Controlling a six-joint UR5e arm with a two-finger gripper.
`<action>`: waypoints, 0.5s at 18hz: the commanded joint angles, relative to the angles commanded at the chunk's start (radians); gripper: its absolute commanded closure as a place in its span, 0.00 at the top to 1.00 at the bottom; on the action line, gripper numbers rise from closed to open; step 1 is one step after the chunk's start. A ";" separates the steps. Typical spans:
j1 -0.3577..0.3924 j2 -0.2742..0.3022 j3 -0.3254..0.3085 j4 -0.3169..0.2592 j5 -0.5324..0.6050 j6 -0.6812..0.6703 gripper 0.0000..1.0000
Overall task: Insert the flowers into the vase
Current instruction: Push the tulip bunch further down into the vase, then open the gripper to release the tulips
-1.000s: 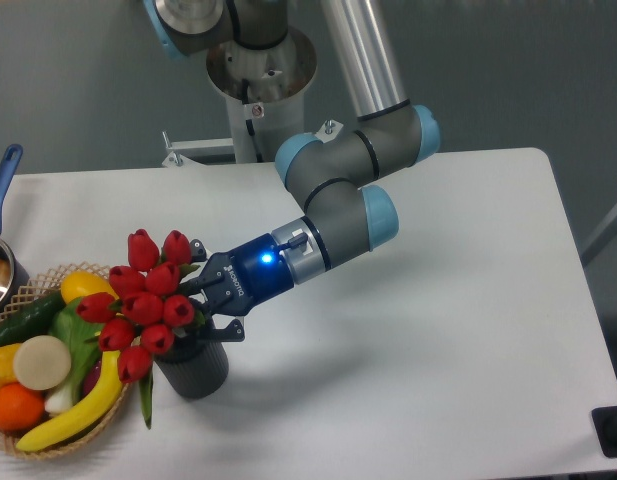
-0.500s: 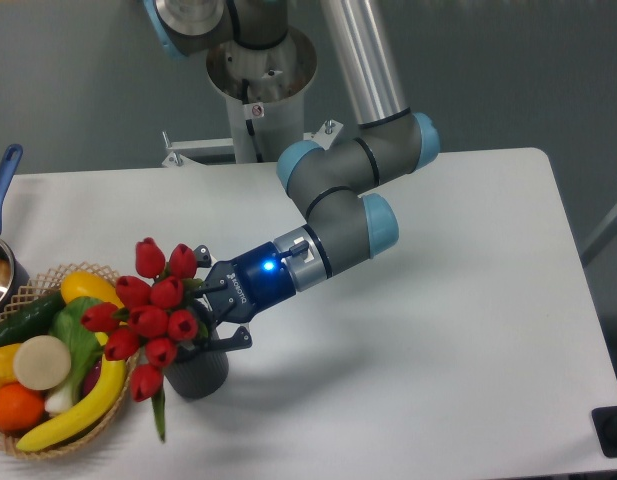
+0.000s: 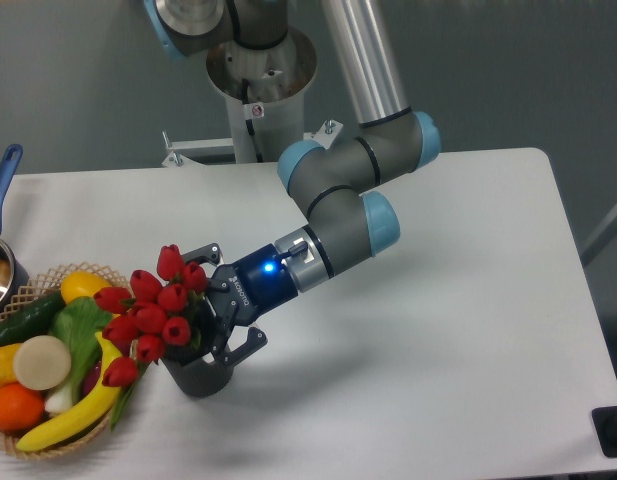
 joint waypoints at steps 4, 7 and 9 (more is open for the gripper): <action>0.029 0.074 -0.024 -0.002 0.150 -0.003 1.00; 0.028 0.089 -0.035 -0.002 0.170 -0.005 1.00; 0.026 0.106 -0.058 -0.002 0.192 -0.005 1.00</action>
